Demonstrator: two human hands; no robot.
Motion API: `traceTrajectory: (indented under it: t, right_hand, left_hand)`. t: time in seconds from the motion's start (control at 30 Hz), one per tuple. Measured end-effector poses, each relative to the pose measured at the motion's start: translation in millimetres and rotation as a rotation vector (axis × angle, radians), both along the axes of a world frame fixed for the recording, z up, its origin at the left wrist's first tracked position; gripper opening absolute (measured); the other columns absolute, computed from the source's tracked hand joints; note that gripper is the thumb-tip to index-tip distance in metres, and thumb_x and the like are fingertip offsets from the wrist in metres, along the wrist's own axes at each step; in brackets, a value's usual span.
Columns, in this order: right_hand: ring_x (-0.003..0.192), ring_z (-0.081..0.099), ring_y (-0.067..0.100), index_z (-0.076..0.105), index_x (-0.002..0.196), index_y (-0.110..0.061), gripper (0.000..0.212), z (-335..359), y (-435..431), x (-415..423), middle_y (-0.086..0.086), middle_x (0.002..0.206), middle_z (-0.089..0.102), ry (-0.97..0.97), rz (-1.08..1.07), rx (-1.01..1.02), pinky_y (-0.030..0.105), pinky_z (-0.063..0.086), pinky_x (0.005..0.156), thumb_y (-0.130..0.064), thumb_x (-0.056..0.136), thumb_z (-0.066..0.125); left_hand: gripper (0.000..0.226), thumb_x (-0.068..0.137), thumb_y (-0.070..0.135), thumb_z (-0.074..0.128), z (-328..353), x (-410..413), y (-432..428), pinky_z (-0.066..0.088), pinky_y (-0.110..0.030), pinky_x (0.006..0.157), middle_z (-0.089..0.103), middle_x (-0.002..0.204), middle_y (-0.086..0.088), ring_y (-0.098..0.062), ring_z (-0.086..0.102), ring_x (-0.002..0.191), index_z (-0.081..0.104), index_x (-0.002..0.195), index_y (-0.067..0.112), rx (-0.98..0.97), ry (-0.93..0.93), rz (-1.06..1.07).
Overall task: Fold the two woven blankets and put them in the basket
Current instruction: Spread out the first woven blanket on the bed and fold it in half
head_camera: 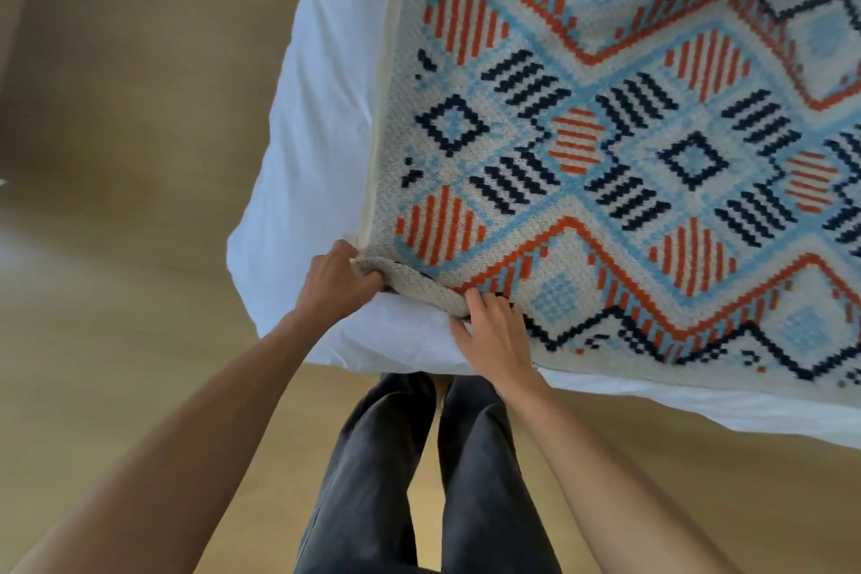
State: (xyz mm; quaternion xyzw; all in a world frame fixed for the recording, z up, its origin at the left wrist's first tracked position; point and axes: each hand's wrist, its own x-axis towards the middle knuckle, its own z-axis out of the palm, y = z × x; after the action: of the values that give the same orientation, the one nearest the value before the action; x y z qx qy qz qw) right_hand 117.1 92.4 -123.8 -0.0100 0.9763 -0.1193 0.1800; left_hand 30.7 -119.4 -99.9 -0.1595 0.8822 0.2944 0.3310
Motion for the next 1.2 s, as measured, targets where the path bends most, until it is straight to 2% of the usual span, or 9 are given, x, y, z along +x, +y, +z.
traceTrajectory:
  t: [0.07,0.17,0.2,0.3,0.43,0.63,0.83,0.97,1.2]
  right_hand:
    - [0.067,0.059,0.027,0.059,0.088,-0.01,0.02,-1,-3,-4,0.007,0.076,0.062,-0.007,-0.016,-0.006,0.034,0.045,0.057,-0.022,0.078,0.07]
    - [0.073,0.057,0.029,0.062,0.088,-0.008,0.02,-2,-2,-6,0.009,0.081,0.06,0.032,0.004,0.02,0.037,0.046,0.062,-0.018,0.074,0.073]
    - [0.074,0.057,0.029,0.062,0.088,-0.008,0.02,-1,-1,-6,0.009,0.082,0.059,0.054,0.015,0.021,0.037,0.047,0.062,-0.018,0.075,0.073]
    - [0.077,0.058,0.029,0.064,0.094,-0.007,0.02,2,0,-3,0.009,0.085,0.06,0.136,0.065,0.0,0.036,0.049,0.064,-0.017,0.077,0.071]
    - [0.08,0.056,0.028,0.063,0.106,-0.007,0.033,6,-1,3,0.01,0.092,0.058,0.177,0.062,-0.093,0.036,0.049,0.064,-0.004,0.074,0.07]
    - [0.079,0.055,0.025,0.068,0.099,-0.01,0.03,2,-6,31,0.006,0.087,0.059,0.077,0.131,-0.108,0.035,0.047,0.065,0.002,0.071,0.07]
    - [0.083,0.059,0.026,0.068,0.099,-0.007,0.025,0,-15,29,0.006,0.088,0.061,-0.052,0.065,-0.153,0.034,0.052,0.066,0.002,0.076,0.069]
    - [0.115,0.046,0.024,0.057,0.123,-0.007,0.035,12,-22,36,0.007,0.122,0.052,-0.35,0.144,-0.186,0.036,0.042,0.097,-0.006,0.089,0.048]
    - [0.117,0.044,0.021,0.052,0.126,-0.008,0.033,22,-8,0,0.006,0.127,0.05,-0.303,0.078,-0.169,0.032,0.039,0.098,-0.013,0.096,0.04]
  left_hand:
    - [0.02,0.071,0.029,0.062,-3,0,4,0.042,-0.025,0.057,0.059,0.076,-0.003,-0.024,0.058,0.084,0.058,0.077,0.01,0.022,0.023,0.052]
    - [0.015,0.07,0.017,0.067,-2,4,10,0.042,-0.033,0.087,0.051,0.105,-0.004,-0.025,0.044,0.106,0.06,0.078,0.006,0.011,0.245,-0.057]
    - [0.016,0.07,0.013,0.068,-1,4,11,0.042,-0.034,0.087,0.053,0.106,-0.005,-0.025,0.045,0.104,0.056,0.078,0.006,0.032,0.299,-0.085]
    - [0.023,0.073,0.009,0.064,7,2,12,0.04,-0.03,0.056,0.05,0.074,-0.002,-0.024,0.046,0.069,0.041,0.074,0.007,0.116,0.297,-0.048]
    - [0.028,0.081,0.011,0.055,12,8,10,0.041,-0.03,0.046,0.052,0.076,-0.003,-0.023,0.053,0.061,0.037,0.102,0.015,0.094,0.09,-0.053]
    - [0.028,0.079,0.019,0.053,3,43,-32,0.05,-0.034,0.068,0.053,0.088,-0.007,-0.028,0.061,0.079,0.047,0.103,0.006,-0.337,-0.352,-0.268]
    - [0.011,0.088,0.02,0.046,-13,46,-26,0.042,-0.034,0.065,0.049,0.085,-0.006,-0.027,0.052,0.077,0.043,0.093,0.01,-0.333,-0.211,-0.314]
    - [0.011,0.082,0.008,0.05,-8,48,-38,0.044,-0.03,0.065,0.046,0.075,0.0,-0.022,0.053,0.077,0.05,0.093,0.01,-0.501,-0.329,-0.427]
    - [0.031,0.087,0.015,0.045,0,-1,-3,0.043,-0.039,0.081,0.048,0.117,-0.013,-0.031,0.048,0.109,0.044,0.117,0.007,-0.394,-0.133,-0.328]
